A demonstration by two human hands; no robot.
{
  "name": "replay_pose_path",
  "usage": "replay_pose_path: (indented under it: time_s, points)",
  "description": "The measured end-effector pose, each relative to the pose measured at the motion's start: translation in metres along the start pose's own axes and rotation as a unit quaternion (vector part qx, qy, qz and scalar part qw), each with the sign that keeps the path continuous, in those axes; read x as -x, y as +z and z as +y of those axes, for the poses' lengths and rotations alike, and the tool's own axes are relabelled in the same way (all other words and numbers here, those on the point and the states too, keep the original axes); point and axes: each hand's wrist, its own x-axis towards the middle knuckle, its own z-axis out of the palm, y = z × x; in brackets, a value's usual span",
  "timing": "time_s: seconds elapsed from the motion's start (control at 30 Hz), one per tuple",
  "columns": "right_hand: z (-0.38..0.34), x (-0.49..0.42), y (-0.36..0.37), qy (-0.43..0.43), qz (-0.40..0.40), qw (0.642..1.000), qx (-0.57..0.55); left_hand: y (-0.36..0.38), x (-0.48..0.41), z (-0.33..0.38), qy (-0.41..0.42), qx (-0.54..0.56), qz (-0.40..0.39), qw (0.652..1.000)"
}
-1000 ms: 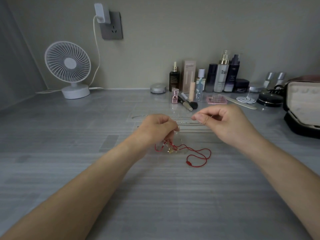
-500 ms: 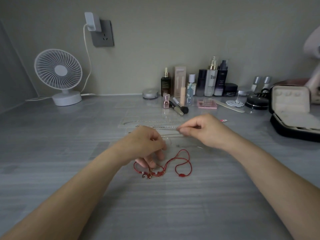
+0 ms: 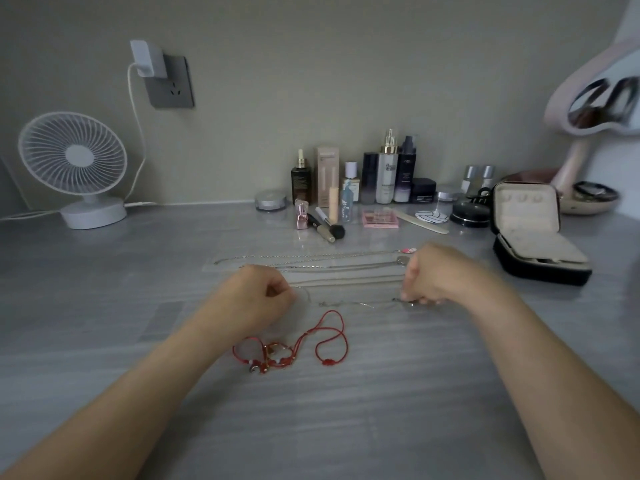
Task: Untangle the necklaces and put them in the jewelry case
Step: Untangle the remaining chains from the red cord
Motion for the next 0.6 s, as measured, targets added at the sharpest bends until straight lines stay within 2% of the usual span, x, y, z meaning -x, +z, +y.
replay_pose_path:
  time_s: [0.2,0.3,0.37,0.43,0.5,0.6]
  points:
    - [-0.005,0.001,0.009,-0.074,0.015,0.996,0.055,0.009,0.0,0.0,0.039,0.03,0.027,0.998]
    - [-0.005,0.003,0.006,-0.107,0.034,0.993,0.034,0.011,0.002,0.006,0.061,0.067,0.042,0.995]
    - [-0.006,0.003,0.002,-0.145,0.049,0.988,-0.033,0.011,0.002,0.011,0.077,0.113,0.053,0.989]
    - [-0.011,0.007,0.001,-0.199,0.043,0.965,-0.162,0.013,0.001,0.016,0.078,0.161,0.051,0.983]
    - [-0.019,0.015,0.0,-0.256,0.03,0.928,-0.268,0.017,0.001,0.021,0.063,0.202,0.018,0.977]
    - [-0.034,0.024,0.003,-0.318,0.03,0.895,-0.313,0.02,0.004,0.029,0.064,0.313,-0.058,0.946]
